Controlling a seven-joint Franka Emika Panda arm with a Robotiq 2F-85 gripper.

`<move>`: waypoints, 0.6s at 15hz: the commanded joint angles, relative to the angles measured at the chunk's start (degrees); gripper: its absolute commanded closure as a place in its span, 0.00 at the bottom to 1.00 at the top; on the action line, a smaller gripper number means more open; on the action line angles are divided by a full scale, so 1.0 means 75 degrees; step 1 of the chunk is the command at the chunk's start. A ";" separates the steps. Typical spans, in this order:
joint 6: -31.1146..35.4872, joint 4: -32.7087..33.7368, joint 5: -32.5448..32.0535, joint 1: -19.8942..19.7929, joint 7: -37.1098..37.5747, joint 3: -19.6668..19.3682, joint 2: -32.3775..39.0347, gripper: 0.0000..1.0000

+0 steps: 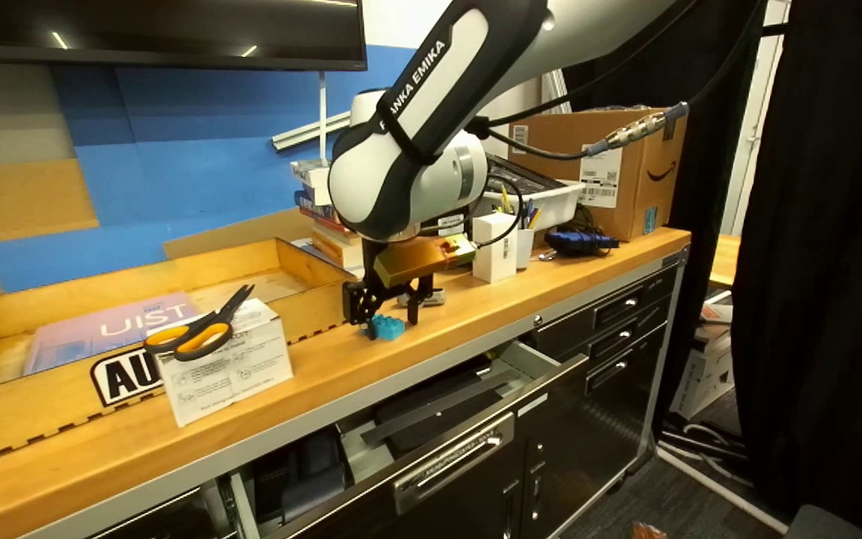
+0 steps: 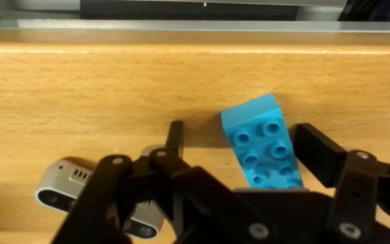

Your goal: Put the blue lego brick in the open drawer then close the drawer

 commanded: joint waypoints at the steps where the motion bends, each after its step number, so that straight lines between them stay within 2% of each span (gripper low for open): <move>1: -0.0009 0.0252 -0.0434 0.0282 0.0336 -0.0195 0.0066 0.49; 6: -0.0701 -0.0316 -0.0397 0.0306 0.0500 -0.0206 -0.0562 0.87; 7: -0.1002 -0.0505 -0.0323 0.0252 0.0483 -0.0189 -0.0712 0.83; 9: -0.1622 -0.0929 -0.0235 0.0166 0.0470 -0.0162 -0.1023 0.84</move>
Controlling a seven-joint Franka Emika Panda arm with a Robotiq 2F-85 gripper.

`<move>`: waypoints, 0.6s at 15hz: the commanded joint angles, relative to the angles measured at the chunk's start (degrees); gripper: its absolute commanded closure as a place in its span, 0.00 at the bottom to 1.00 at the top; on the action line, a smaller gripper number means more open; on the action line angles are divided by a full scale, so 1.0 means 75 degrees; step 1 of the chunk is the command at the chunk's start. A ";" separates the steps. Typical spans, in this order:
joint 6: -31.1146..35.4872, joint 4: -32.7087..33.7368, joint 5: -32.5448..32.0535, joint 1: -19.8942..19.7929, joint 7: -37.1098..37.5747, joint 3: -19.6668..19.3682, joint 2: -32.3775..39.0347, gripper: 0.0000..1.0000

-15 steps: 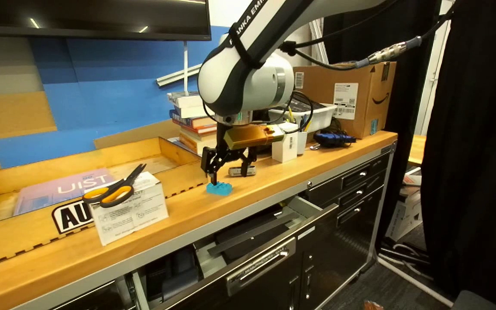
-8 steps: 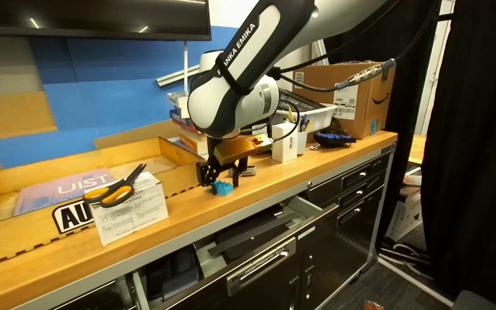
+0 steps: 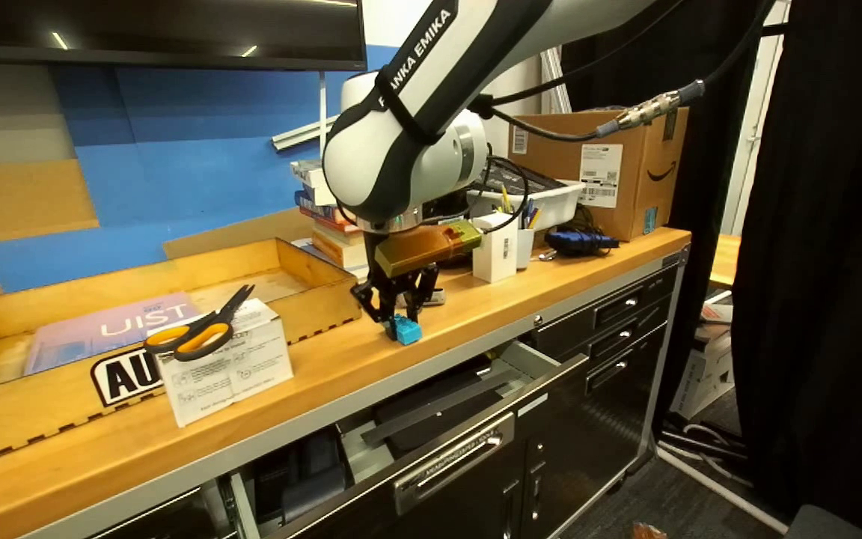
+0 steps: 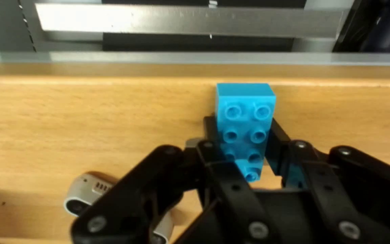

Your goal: Put the blue lego brick in the open drawer then close the drawer

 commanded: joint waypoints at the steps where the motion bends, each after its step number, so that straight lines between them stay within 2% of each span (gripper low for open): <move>1: -0.0936 -0.1022 0.0126 -0.0106 0.0064 0.0010 -0.0774 0.85; 3: -0.1037 -0.1539 0.0200 -0.0162 0.0084 0.0062 -0.1041 0.85; 5: -0.0376 -0.2079 0.0341 -0.0203 0.0141 0.0120 -0.1088 0.86; 9: 0.1020 -0.2667 0.0428 -0.0070 0.0495 0.0193 -0.0431 0.87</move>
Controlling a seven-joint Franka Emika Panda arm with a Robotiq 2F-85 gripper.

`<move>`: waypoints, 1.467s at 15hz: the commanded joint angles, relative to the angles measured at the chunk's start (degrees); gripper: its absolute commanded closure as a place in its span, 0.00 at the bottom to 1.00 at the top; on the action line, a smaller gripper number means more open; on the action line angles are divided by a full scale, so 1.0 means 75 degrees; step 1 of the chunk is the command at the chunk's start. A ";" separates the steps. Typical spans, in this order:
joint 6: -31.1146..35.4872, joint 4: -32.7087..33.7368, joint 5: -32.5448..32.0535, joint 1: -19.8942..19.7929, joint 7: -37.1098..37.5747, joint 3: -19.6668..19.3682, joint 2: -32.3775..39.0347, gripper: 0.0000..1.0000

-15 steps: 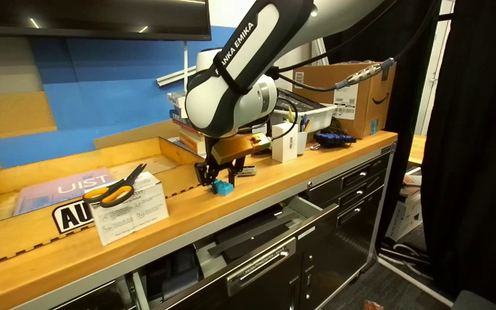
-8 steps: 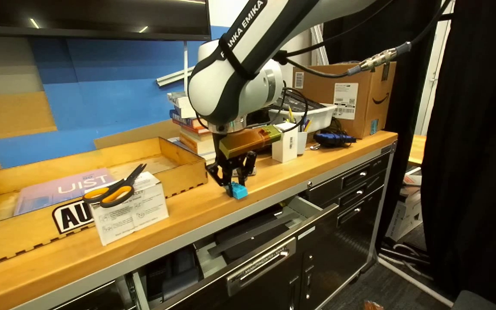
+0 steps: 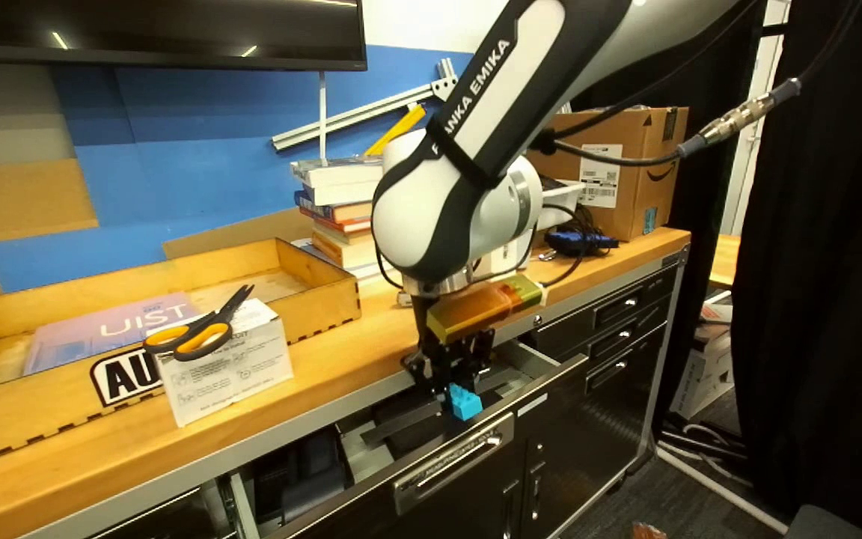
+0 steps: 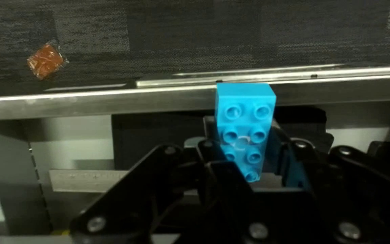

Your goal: Put the blue lego brick in the open drawer then close the drawer

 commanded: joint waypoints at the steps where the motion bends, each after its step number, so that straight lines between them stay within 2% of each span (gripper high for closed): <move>1: 0.1259 -0.0458 -0.0007 0.0108 0.0412 0.0099 0.0452 0.87; 3: 0.2002 -0.0390 -0.0076 0.0240 0.0628 0.0075 0.0546 0.87; 7: 0.2744 -0.0340 -0.0035 0.0470 0.0848 -0.0025 0.0781 0.85; 8: 0.2736 -0.0360 -0.0108 0.0543 0.0925 -0.0102 0.0796 0.39; 9: 0.2561 -0.0405 -0.0083 0.0554 0.0883 -0.0108 0.0720 0.38; 10: 0.2275 -0.0531 0.0105 0.0455 0.0651 0.0005 0.0491 0.32; 14: 0.1188 -0.1106 0.0573 0.0107 -0.0163 0.0288 -0.0700 0.02; 17: -0.0306 -0.1173 0.0745 -0.0071 -0.0598 0.0247 -0.1364 0.00; 19: -0.1576 -0.1004 0.0987 -0.0194 -0.1064 0.0258 -0.1399 0.00; 20: -0.1868 -0.0984 0.0978 -0.0230 -0.1175 0.0239 -0.1332 0.00; 22: -0.1459 -0.1169 0.0601 -0.0216 -0.0748 0.0233 -0.1065 0.00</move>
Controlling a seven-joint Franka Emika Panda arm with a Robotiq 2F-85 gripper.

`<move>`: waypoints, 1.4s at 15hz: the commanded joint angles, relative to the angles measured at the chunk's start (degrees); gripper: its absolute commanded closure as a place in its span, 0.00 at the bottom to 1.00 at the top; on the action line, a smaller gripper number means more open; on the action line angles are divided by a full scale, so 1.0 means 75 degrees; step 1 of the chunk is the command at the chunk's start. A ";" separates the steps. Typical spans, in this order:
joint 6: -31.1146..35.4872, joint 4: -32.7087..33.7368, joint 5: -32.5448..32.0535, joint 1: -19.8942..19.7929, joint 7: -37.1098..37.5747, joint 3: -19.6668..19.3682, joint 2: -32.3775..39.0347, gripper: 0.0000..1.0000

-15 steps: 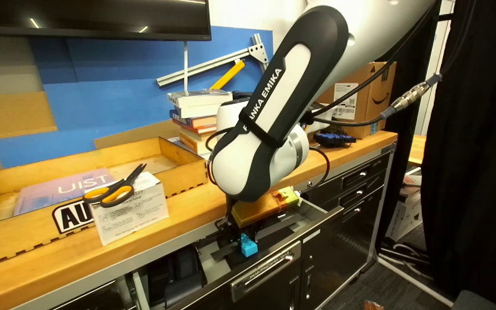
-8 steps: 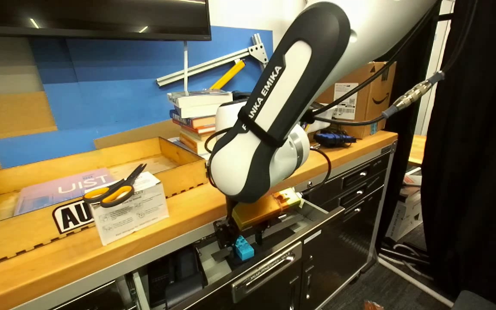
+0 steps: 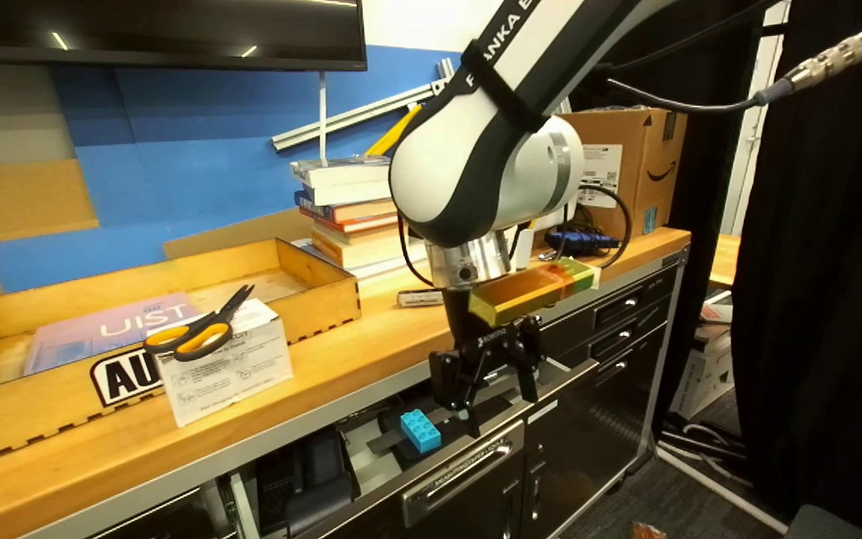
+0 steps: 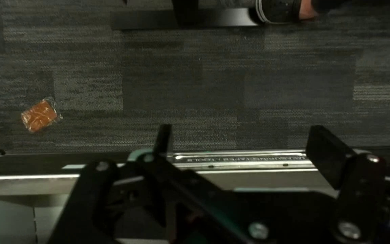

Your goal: Put the blue lego brick in the open drawer then close the drawer

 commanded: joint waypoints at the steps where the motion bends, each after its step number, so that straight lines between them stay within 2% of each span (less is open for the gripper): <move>1: 0.0712 -0.0359 -0.0422 -0.0050 0.0376 0.0087 0.0416 0.00; 6: 0.2699 -0.0503 -0.1057 0.0241 0.1213 0.0021 0.1689 0.00; 8: 0.3958 -0.0511 -0.1359 0.0485 0.1701 -0.0126 0.2003 0.00; 10: 0.4712 -0.0372 -0.1532 0.0759 0.2080 -0.0316 0.2232 0.00; 14: 0.5689 0.0198 -0.1590 0.1384 0.2687 -0.0844 0.2667 0.00; 21: 0.6570 0.1106 -0.1338 0.2334 0.3096 -0.1748 0.3363 0.00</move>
